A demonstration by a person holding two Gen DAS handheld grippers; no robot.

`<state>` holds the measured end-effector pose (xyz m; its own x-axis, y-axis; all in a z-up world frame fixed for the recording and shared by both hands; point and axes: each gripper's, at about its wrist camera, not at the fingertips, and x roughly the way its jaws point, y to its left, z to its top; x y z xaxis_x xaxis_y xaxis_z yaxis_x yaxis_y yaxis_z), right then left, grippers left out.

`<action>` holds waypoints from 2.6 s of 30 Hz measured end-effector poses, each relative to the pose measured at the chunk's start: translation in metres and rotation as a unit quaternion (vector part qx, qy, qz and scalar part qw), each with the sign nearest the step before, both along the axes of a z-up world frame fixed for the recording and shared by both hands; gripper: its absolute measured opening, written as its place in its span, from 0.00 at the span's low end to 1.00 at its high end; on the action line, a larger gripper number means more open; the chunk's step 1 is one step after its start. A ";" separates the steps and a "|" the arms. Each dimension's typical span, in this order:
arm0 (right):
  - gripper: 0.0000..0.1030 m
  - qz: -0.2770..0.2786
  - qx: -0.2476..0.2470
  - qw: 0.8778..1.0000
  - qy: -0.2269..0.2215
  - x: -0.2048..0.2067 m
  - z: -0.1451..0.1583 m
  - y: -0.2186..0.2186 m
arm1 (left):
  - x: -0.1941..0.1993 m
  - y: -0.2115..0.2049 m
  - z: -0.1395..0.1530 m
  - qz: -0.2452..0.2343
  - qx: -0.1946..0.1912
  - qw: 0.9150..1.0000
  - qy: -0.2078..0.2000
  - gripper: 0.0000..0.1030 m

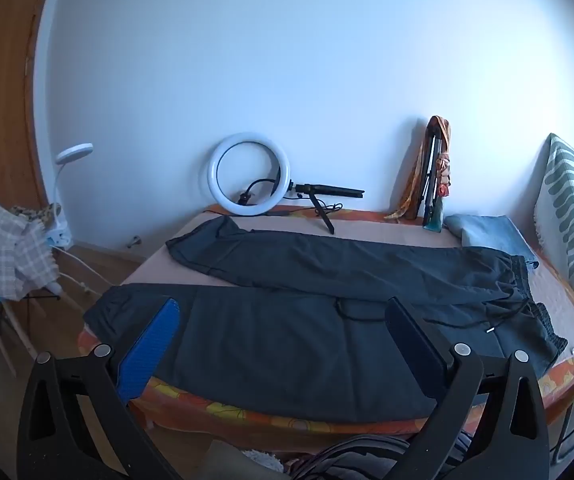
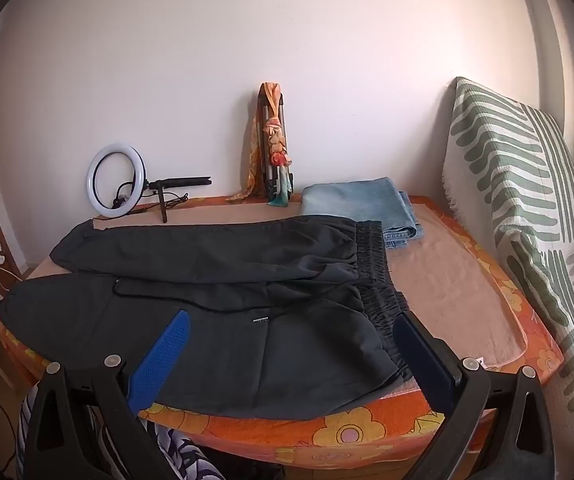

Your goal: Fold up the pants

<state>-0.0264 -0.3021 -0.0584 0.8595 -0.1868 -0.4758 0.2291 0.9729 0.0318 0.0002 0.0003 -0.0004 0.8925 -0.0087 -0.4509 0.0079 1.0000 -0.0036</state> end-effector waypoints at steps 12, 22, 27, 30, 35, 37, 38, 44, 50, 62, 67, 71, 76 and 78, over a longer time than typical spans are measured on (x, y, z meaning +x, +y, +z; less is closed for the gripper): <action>1.00 -0.004 0.006 1.000 0.002 0.000 0.000 -0.002 | -0.003 0.009 -0.004 0.003 -0.003 1.000 -0.001 1.00; 1.00 -0.001 0.002 1.000 0.002 -0.001 0.002 0.000 | -0.002 0.004 -0.001 0.007 -0.001 1.000 0.001 0.99; 1.00 0.000 0.001 1.000 0.001 -0.001 0.002 0.000 | -0.001 0.004 0.000 0.007 0.000 1.000 0.002 0.99; 1.00 0.000 0.000 1.000 0.002 -0.001 0.002 0.000 | -0.001 0.004 0.000 0.007 0.001 1.000 0.001 1.00; 1.00 0.000 0.000 1.000 0.002 -0.001 0.002 0.001 | -0.001 0.004 0.001 0.008 0.000 1.000 0.002 1.00; 1.00 0.001 0.001 1.000 0.001 -0.002 0.002 0.001 | -0.001 0.005 0.001 0.007 0.000 1.000 0.001 0.99; 1.00 0.001 0.001 1.000 0.001 -0.002 0.002 0.001 | -0.001 0.005 0.001 0.007 -0.001 1.000 0.001 1.00; 1.00 0.001 0.000 1.000 0.000 -0.002 0.003 0.002 | -0.002 0.005 0.003 0.007 0.000 1.000 0.000 1.00; 1.00 0.002 0.001 1.000 0.000 -0.003 0.003 0.002 | -0.002 0.005 0.003 0.007 0.000 1.000 0.000 1.00; 1.00 0.003 0.001 1.000 0.000 -0.003 0.003 0.003 | -0.002 0.005 0.003 0.007 0.000 1.000 0.000 0.99; 1.00 0.003 0.001 1.000 0.000 -0.003 0.002 0.003 | -0.002 0.005 0.003 0.007 0.001 1.000 0.000 0.99; 1.00 0.003 0.001 1.000 0.000 -0.003 0.002 0.004 | -0.002 0.004 0.002 0.007 0.001 1.000 0.001 1.00; 1.00 0.003 0.001 1.000 0.000 -0.003 0.002 0.003 | -0.002 0.004 0.002 0.008 0.001 1.000 0.002 0.99; 1.00 0.003 0.001 1.000 0.000 -0.002 0.002 0.003 | -0.002 0.004 0.002 0.007 0.001 1.000 0.002 0.99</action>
